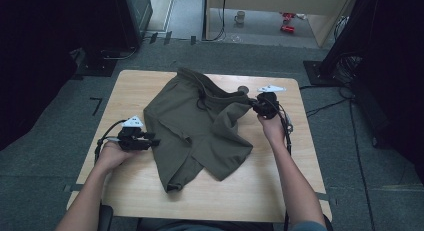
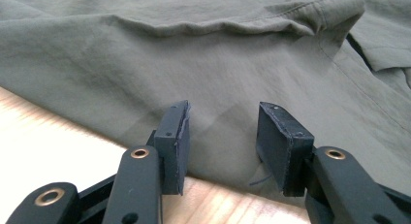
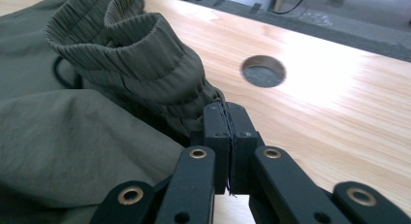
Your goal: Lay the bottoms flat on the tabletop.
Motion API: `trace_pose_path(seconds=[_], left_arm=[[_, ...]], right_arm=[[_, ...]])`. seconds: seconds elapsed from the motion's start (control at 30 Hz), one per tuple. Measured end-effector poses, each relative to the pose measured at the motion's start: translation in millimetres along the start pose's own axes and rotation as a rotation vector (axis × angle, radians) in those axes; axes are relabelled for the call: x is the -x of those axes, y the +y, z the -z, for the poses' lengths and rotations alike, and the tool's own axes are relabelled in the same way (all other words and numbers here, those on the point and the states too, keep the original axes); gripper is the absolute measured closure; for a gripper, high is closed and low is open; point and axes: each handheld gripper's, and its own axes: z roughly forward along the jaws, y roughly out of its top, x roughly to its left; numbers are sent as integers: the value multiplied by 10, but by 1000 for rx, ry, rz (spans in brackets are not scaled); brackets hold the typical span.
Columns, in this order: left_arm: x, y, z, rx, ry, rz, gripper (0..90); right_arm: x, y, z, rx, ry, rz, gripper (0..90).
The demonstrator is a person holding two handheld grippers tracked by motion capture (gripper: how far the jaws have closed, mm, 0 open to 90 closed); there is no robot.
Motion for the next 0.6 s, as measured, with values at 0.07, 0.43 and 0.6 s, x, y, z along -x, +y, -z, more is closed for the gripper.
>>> trace_pose_path(seconds=[0.07,0.43,0.6], left_arm=[[9,4,-6,-1,-1,-1,555],[30,46,-56,-2,-15,2,556],[36,77,-85,0,-18,7,555]], right_arm=[[59,-15,-11,11,-13,1,893],[350,14,-276,-29,-83,-56,890],[438,5,-415,23,-138,-34,889]])
